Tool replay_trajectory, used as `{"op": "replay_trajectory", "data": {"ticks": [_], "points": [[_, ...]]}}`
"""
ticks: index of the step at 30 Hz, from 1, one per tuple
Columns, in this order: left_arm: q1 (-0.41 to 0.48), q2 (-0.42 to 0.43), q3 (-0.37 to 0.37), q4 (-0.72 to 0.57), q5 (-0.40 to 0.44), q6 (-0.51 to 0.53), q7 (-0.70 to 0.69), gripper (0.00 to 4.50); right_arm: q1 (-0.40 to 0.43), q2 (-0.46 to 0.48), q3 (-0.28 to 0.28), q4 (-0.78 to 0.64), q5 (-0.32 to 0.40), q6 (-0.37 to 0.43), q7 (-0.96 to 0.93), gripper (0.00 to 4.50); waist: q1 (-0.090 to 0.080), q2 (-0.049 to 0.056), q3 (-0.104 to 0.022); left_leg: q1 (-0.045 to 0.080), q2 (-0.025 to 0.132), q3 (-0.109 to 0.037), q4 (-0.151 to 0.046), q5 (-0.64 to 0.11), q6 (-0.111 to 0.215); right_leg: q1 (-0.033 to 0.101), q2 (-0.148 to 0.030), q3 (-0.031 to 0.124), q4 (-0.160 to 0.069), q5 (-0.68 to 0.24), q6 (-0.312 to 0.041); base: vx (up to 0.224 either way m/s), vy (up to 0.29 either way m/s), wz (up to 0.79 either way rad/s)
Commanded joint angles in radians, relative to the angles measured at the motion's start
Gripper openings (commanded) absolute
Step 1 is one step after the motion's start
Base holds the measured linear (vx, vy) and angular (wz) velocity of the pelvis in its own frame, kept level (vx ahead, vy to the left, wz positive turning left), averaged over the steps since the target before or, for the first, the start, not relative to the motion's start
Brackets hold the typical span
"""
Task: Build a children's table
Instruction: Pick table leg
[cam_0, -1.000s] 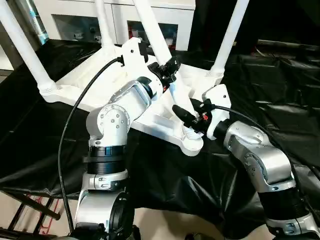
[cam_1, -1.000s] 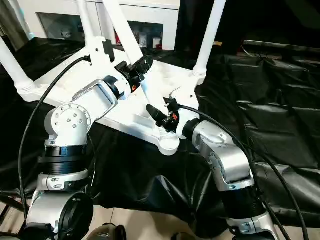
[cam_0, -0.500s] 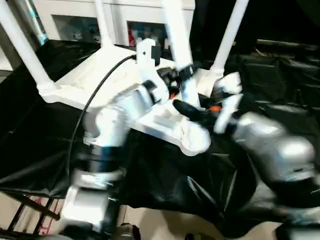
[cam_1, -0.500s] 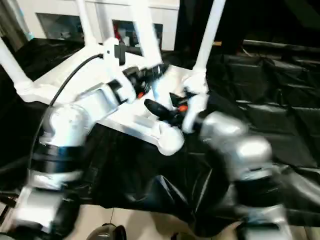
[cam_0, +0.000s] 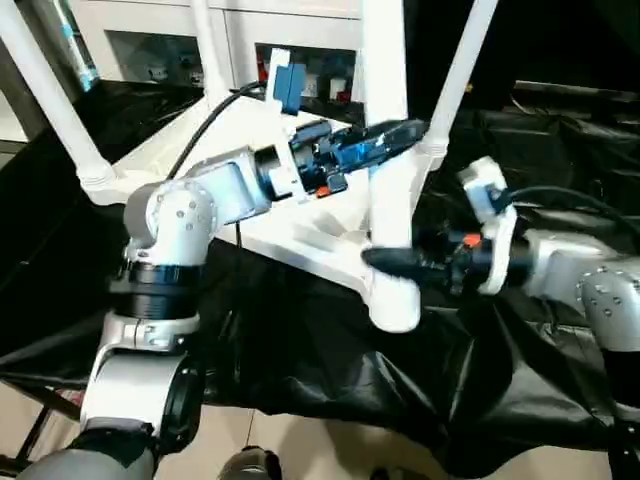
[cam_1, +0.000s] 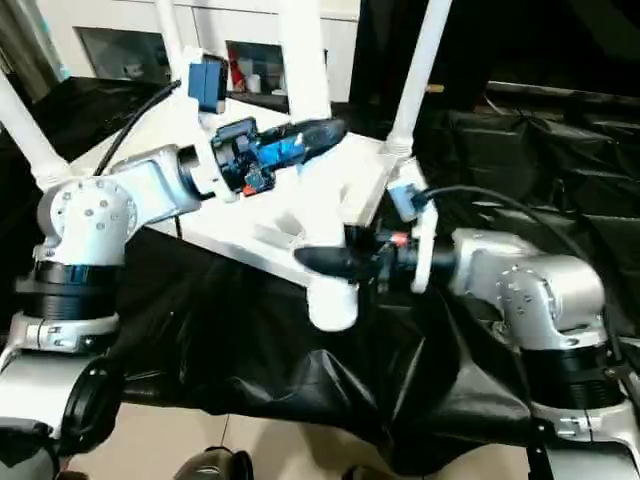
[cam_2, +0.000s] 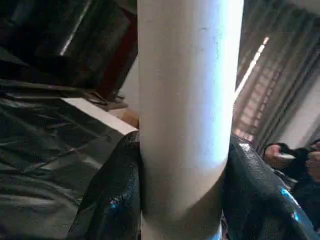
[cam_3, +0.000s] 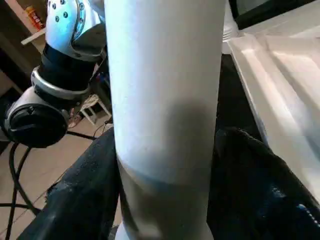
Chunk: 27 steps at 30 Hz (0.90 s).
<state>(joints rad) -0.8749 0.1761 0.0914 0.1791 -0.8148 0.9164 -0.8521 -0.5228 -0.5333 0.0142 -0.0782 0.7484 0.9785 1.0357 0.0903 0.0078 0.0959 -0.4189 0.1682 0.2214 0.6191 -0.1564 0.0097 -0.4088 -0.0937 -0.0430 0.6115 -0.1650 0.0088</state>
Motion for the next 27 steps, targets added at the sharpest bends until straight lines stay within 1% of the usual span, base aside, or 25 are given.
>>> {"op": "replay_trajectory", "data": {"ticks": [1,3,4,5,7,8,12,13,14,15,16,17,18,19,20,21,22,23,24,25,26,27], "points": [[-0.015,0.005,-0.007,-0.013,-0.014,0.003,-0.022,1.81,0.003,-0.016,0.016,-0.022,-0.001,0.009,0.001,2.71,0.003,-0.016,-0.093,0.047,0.058,-0.039,-0.077,-0.211,-0.035,0.038,-0.061,0.034,-0.069,-0.285,-0.214,0.000,0.000,0.00],[-0.015,0.010,-0.013,-0.005,-0.014,0.001,-0.048,1.81,0.005,-0.014,0.024,-0.013,-0.009,0.005,-0.002,2.65,0.004,-0.015,-0.094,0.047,0.058,-0.039,-0.077,-0.208,-0.036,0.037,-0.060,0.034,-0.069,-0.284,-0.209,0.000,0.000,0.00],[-0.015,0.011,-0.013,-0.003,-0.015,0.000,-0.051,1.81,0.005,-0.015,0.025,-0.012,-0.009,0.005,-0.001,2.51,0.004,-0.016,-0.096,0.048,0.058,-0.039,-0.076,-0.206,-0.036,0.037,-0.060,0.034,-0.068,-0.281,-0.209,0.000,0.000,0.00],[-0.016,0.013,-0.014,0.001,-0.014,-0.001,-0.059,1.81,0.004,-0.015,0.026,-0.007,-0.012,0.003,0.002,2.28,0.004,-0.015,-0.095,0.048,0.058,-0.039,-0.076,-0.207,-0.037,0.037,-0.060,0.034,-0.068,-0.280,-0.211,0.000,0.000,0.00],[-0.017,0.014,-0.016,0.006,-0.014,-0.004,-0.066,1.81,0.006,-0.008,0.029,-0.003,-0.020,-0.006,-0.005,2.25,0.005,-0.016,-0.098,0.047,0.058,-0.038,-0.075,-0.198,-0.035,0.039,-0.060,0.034,-0.066,-0.266,-0.214,0.000,0.000,0.00],[-0.017,0.014,-0.016,0.008,-0.015,-0.004,-0.069,1.81,0.008,0.000,0.029,-0.002,-0.025,-0.013,-0.016,2.06,0.006,-0.015,-0.098,0.047,0.058,-0.038,-0.075,-0.196,-0.035,0.038,-0.060,0.033,-0.066,-0.263,-0.215,0.000,0.000,0.00],[-0.012,0.012,-0.016,0.009,-0.017,0.002,-0.074,1.81,0.010,0.030,0.020,0.003,-0.033,-0.032,-0.055,1.94,0.006,-0.016,-0.101,0.047,0.058,-0.038,-0.073,-0.188,-0.034,0.038,-0.060,0.033,-0.063,-0.251,-0.221,0.000,0.000,0.00],[-0.010,0.001,-0.006,0.012,-0.013,-0.006,-0.047,1.81,0.011,0.054,0.012,0.003,-0.040,-0.047,-0.086,1.92,0.006,-0.014,-0.103,0.047,0.058,-0.037,-0.073,-0.184,-0.035,0.038,-0.061,0.033,-0.061,-0.242,-0.224,0.000,0.000,0.00],[-0.011,-0.007,0.002,0.017,-0.009,-0.014,-0.027,1.81,0.011,0.064,0.009,0.003,-0.043,-0.052,-0.099,1.90,0.005,-0.015,-0.102,0.046,0.057,-0.037,-0.073,-0.184,-0.035,0.038,-0.060,0.033,-0.061,-0.240,-0.226,0.000,0.000,0.00],[-0.014,-0.014,0.011,0.026,-0.005,-0.021,-0.007,1.81,0.011,0.073,0.008,0.004,-0.048,-0.061,-0.111,1.90,0.006,-0.018,-0.103,0.046,0.058,-0.037,-0.073,-0.184,-0.036,0.039,-0.060,0.032,-0.062,-0.238,-0.226,0.000,0.000,0.00],[-0.014,-0.018,0.017,0.031,-0.006,-0.020,0.001,1.81,0.012,0.083,0.007,0.002,-0.055,-0.073,-0.126,1.90,0.006,-0.017,-0.102,0.045,0.057,-0.037,-0.072,-0.184,-0.036,0.038,-0.061,0.032,-0.061,-0.239,-0.226,0.000,0.000,0.00],[-0.009,-0.023,0.017,0.028,0.006,-0.035,0.021,2.37,0.011,0.109,0.007,0.001,-0.082,-0.105,-0.170,1.90,0.006,-0.016,-0.103,0.046,0.057,-0.037,-0.072,-0.187,-0.038,0.038,-0.061,0.032,-0.062,-0.245,-0.223,0.000,0.000,0.00],[-0.007,-0.024,0.017,0.026,0.011,-0.040,0.027,2.51,0.010,0.114,0.007,0.002,-0.089,-0.113,-0.181,1.89,0.007,-0.014,-0.104,0.046,0.058,-0.039,-0.073,-0.186,-0.041,0.038,-0.061,0.032,-0.061,-0.244,-0.220,0.000,0.000,0.00],[0.002,-0.034,0.008,0.016,0.041,-0.067,0.064,2.54,0.006,0.144,0.007,0.005,-0.123,-0.152,-0.238,1.89,0.005,-0.014,-0.103,0.047,0.059,-0.038,-0.074,-0.190,-0.050,0.034,-0.060,0.032,-0.061,-0.244,-0.215,0.000,0.000,0.00],[0.005,-0.039,0.004,0.012,0.055,-0.078,0.082,2.61,0.004,0.157,0.007,0.007,-0.138,-0.169,-0.261,1.89,0.002,-0.017,-0.103,0.046,0.058,-0.039,-0.076,-0.195,-0.059,0.034,-0.058,0.032,-0.063,-0.248,-0.207,0.000,0.000,0.00],[0.006,-0.039,0.003,0.011,0.056,-0.079,0.083,2.73,0.004,0.158,0.007,0.007,-0.139,-0.170,-0.263,1.89,0.002,-0.017,-0.103,0.049,0.058,-0.038,-0.077,-0.213,-0.063,0.034,-0.060,0.033,-0.066,-0.267,-0.200,0.000,0.000,0.00],[0.011,-0.048,-0.012,0.006,0.094,-0.089,0.136,2.73,-0.001,0.176,0.012,0.010,-0.163,-0.188,-0.300,1.89,0.003,-0.016,-0.103,0.049,0.057,-0.039,-0.077,-0.218,-0.065,0.035,-0.060,0.033,-0.066,-0.274,-0.196,0.000,0.000,0.00],[0.018,-0.061,-0.030,-0.002,0.142,-0.103,0.203,2.83,-0.007,0.200,0.016,0.013,-0.187,-0.206,-0.345,1.89,0.000,-0.017,-0.103,0.049,0.061,-0.041,-0.080,-0.221,-0.072,0.032,-0.058,0.034,-0.066,-0.270,-0.186,0.000,0.000,0.00],[0.020,-0.066,-0.036,-0.004,0.159,-0.108,0.227,2.83,-0.009,0.208,0.017,0.013,-0.195,-0.212,-0.360,1.89,0.000,-0.017,-0.103,0.049,0.060,-0.041,-0.080,-0.225,-0.076,0.033,-0.058,0.033,-0.066,-0.273,-0.178,0.000,0.000,0.00],[0.026,-0.081,-0.040,-0.009,0.190,-0.115,0.288,2.83,-0.012,0.222,0.024,0.011,-0.211,-0.223,-0.388,1.89,0.001,-0.016,-0.103,0.050,0.058,-0.041,-0.080,-0.230,-0.075,0.033,-0.058,0.033,-0.068,-0.280,-0.175,0.000,0.000,0.00],[0.031,-0.096,-0.039,-0.014,0.204,-0.119,0.326,2.83,-0.013,0.232,0.027,0.009,-0.219,-0.229,-0.403,1.89,0.001,-0.018,-0.103,0.048,0.058,-0.041,-0.079,-0.227,-0.076,0.033,-0.057,0.034,-0.068,-0.275,-0.169,0.000,0.000,0.00],[0.039,-0.120,-0.035,-0.023,0.224,-0.125,0.389,2.83,-0.015,0.247,0.033,0.007,-0.234,-0.240,-0.427,1.89,0.000,-0.018,-0.104,0.045,0.061,-0.042,-0.081,-0.223,-0.075,0.037,-0.058,0.035,-0.065,-0.262,-0.170,0.000,0.000,0.00]]}}
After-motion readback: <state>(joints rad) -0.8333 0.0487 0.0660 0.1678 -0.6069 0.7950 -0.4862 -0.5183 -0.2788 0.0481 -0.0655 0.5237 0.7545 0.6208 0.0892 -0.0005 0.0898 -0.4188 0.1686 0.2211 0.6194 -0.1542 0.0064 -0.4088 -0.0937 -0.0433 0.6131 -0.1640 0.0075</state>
